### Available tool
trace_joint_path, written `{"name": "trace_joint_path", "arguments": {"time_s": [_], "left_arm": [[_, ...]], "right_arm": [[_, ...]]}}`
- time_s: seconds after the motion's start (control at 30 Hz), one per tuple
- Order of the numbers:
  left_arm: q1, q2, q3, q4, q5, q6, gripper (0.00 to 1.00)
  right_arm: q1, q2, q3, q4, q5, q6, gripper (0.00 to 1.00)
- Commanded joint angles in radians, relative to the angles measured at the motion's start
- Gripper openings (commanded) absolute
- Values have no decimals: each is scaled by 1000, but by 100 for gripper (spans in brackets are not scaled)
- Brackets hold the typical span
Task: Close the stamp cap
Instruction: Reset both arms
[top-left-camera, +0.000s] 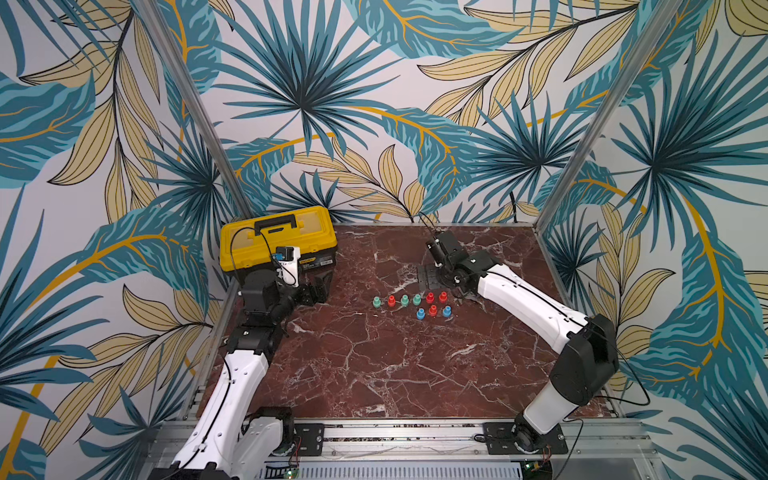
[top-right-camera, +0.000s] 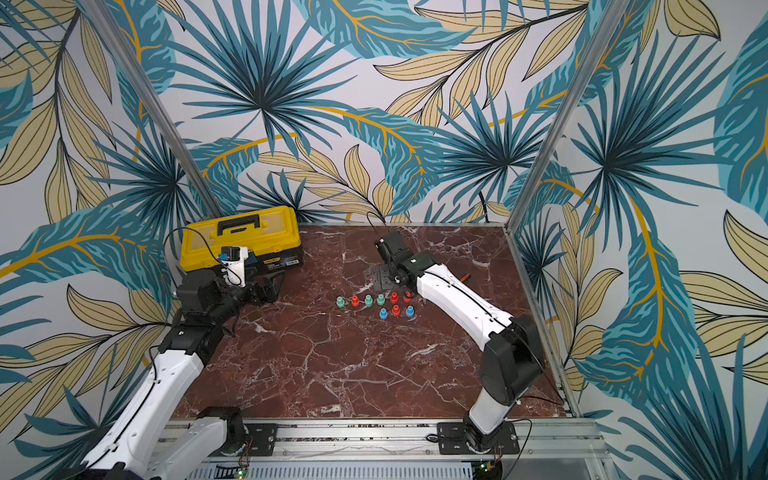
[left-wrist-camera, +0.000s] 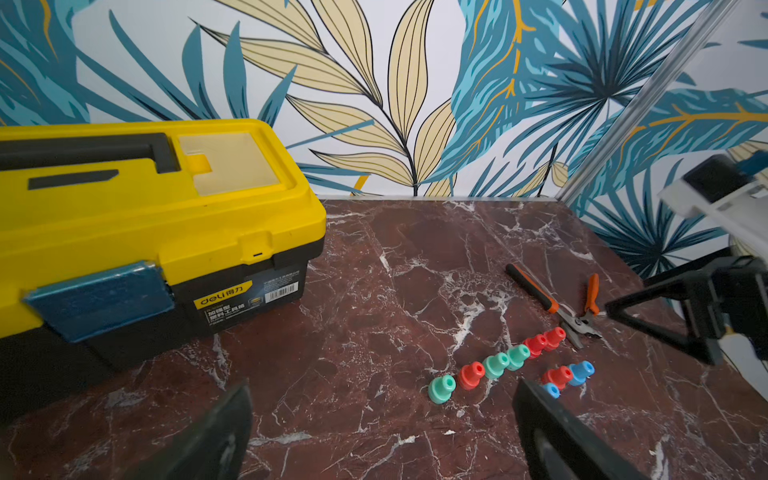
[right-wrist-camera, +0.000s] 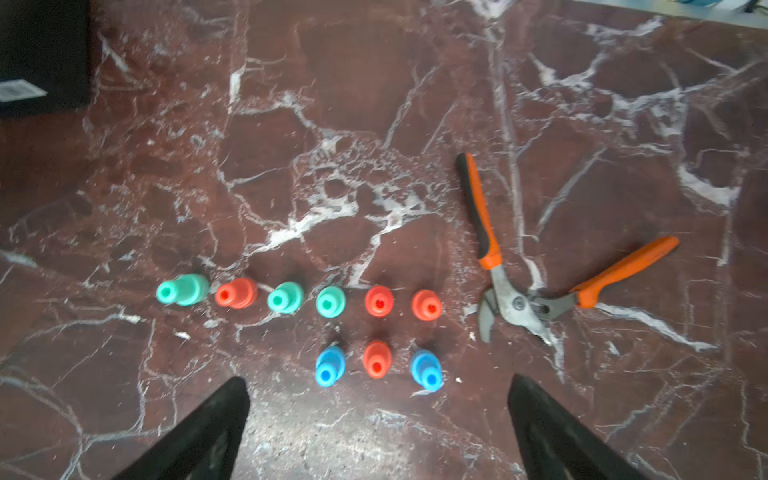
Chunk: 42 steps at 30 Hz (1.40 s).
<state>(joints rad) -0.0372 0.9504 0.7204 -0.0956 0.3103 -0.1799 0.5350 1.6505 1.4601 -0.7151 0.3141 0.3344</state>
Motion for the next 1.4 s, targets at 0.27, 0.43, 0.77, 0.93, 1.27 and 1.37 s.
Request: {"name": "trace_joint_path", "arguments": {"time_s": [0.27, 0.43, 0.77, 0.93, 1.27, 1.37], "left_arm": [[-4, 205, -107, 221, -423, 46, 100], [45, 325, -167, 382, -423, 44, 100], [127, 507, -239, 728, -307, 77, 100], [126, 546, -317, 895, -243, 104, 100], [42, 567, -328, 945, -327, 183, 100], [42, 567, -328, 945, -328, 182, 100]], "right_arm": [[-293, -209, -453, 400, 131, -92, 100], [-389, -208, -645, 655, 111, -143, 100], [-409, -208, -913, 1254, 141, -323, 100], [-441, -191, -999, 1436, 69, -305, 100], [-501, -156, -1042, 1527, -116, -298, 99], [-503, -154, -1047, 1538, -115, -304, 100]]}}
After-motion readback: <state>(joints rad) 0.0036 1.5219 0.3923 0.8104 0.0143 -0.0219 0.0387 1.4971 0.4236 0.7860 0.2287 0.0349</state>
